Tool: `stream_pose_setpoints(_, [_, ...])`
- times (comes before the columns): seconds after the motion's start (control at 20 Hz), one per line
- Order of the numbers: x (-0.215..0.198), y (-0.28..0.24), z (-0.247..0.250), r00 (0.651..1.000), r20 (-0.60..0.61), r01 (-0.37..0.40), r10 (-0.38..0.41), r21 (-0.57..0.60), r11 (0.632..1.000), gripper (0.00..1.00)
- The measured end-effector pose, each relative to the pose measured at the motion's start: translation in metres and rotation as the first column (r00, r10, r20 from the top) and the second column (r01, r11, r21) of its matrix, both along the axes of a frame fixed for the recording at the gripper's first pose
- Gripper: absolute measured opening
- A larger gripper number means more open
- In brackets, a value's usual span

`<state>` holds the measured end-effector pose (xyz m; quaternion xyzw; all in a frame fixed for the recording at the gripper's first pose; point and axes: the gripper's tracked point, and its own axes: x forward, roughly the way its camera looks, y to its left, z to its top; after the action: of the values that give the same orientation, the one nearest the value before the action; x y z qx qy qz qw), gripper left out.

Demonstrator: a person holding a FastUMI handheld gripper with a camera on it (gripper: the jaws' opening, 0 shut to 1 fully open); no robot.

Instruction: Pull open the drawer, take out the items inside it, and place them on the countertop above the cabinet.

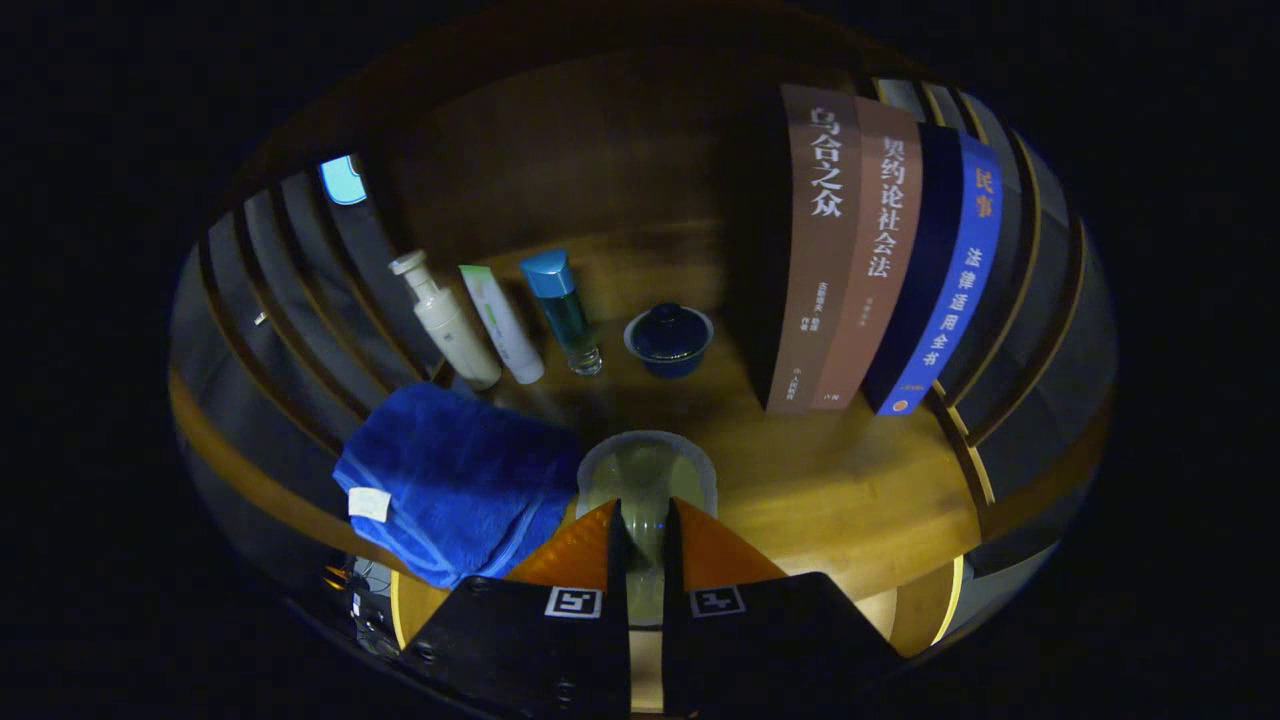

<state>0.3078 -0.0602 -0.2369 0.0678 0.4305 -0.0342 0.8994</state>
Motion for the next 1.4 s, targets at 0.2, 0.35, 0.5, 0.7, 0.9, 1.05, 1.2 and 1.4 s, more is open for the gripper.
stream_pose_setpoints(0.2, [0.011, -0.003, -0.010, 1.000, -0.021, 0.012, -0.012, 0.005, 1.000, 0.20])
stream_pose_setpoints(0.35, [0.014, -0.004, -0.010, 1.000, -0.004, 0.026, -0.026, 0.023, 0.999, 0.31])
stream_pose_setpoints(0.5, [0.014, -0.007, -0.004, 0.999, 0.028, 0.028, -0.029, 0.019, 0.999, 0.66])
stream_pose_setpoints(0.7, [0.003, -0.008, 0.010, 0.997, 0.059, 0.040, -0.041, 0.022, 0.999, 0.99])
stream_pose_setpoints(0.9, [-0.030, -0.006, 0.030, 0.987, 0.150, 0.049, -0.051, 0.014, 0.999, 1.00])
stream_pose_setpoints(1.05, [-0.070, 0.003, 0.050, 0.966, 0.252, 0.046, -0.047, 0.010, 0.999, 1.00])
stream_pose_setpoints(1.2, [-0.122, 0.014, 0.072, 0.931, 0.364, 0.030, -0.031, 0.009, 1.000, 0.99])
stream_pose_setpoints(1.4, [-0.204, 0.016, 0.103, 0.842, 0.539, 0.037, -0.014, -0.032, 0.999, 0.99])
